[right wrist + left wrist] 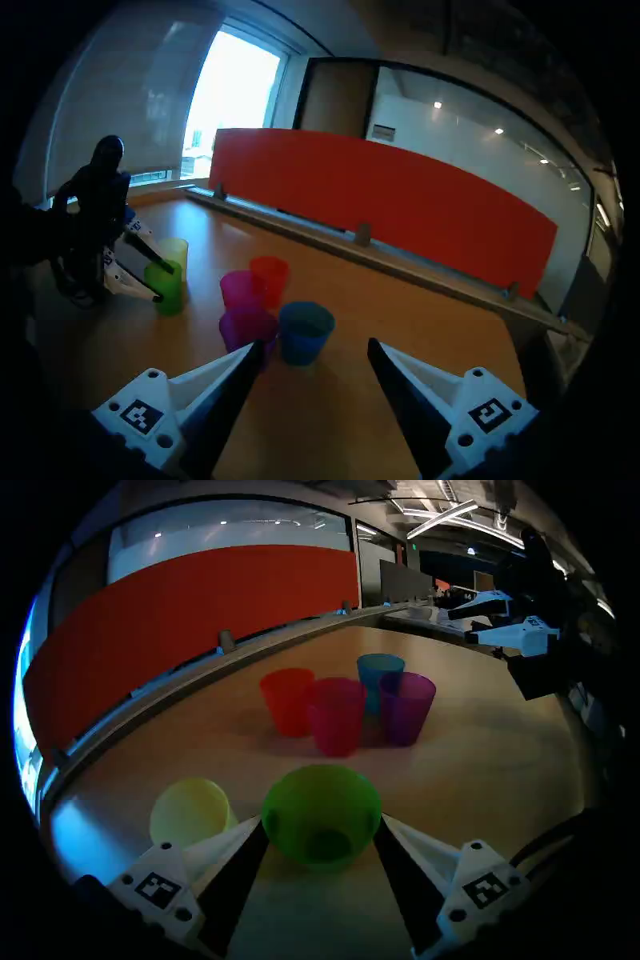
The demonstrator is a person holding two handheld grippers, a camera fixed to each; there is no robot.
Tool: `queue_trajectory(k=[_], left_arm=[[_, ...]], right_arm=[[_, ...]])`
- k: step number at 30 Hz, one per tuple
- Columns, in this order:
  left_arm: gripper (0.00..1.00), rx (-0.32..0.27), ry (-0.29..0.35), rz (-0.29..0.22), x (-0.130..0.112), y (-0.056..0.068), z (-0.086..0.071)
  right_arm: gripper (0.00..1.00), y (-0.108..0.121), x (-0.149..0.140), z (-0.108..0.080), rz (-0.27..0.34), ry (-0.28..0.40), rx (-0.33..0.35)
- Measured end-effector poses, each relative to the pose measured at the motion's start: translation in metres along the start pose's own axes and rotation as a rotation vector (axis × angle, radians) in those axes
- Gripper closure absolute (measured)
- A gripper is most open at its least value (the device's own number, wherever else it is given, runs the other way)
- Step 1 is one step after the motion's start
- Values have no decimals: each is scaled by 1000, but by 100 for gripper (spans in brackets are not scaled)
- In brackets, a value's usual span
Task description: Pour water
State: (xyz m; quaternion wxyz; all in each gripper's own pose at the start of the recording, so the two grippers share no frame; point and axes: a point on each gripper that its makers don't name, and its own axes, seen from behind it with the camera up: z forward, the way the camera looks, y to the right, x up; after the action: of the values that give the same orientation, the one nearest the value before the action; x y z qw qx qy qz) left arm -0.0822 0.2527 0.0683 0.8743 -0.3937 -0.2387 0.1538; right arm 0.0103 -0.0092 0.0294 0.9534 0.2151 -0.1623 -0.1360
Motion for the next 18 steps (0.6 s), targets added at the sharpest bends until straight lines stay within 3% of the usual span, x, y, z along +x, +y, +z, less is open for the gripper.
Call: queue_trajectory(k=[9,18], left_arm=[[14,3,32,28,11,7,-7],[14,4,55,12,19,11,-17]], right_arm=[[0,1,1,0,7,5,-2],[0,4,-1,3,-3,-2,-2]])
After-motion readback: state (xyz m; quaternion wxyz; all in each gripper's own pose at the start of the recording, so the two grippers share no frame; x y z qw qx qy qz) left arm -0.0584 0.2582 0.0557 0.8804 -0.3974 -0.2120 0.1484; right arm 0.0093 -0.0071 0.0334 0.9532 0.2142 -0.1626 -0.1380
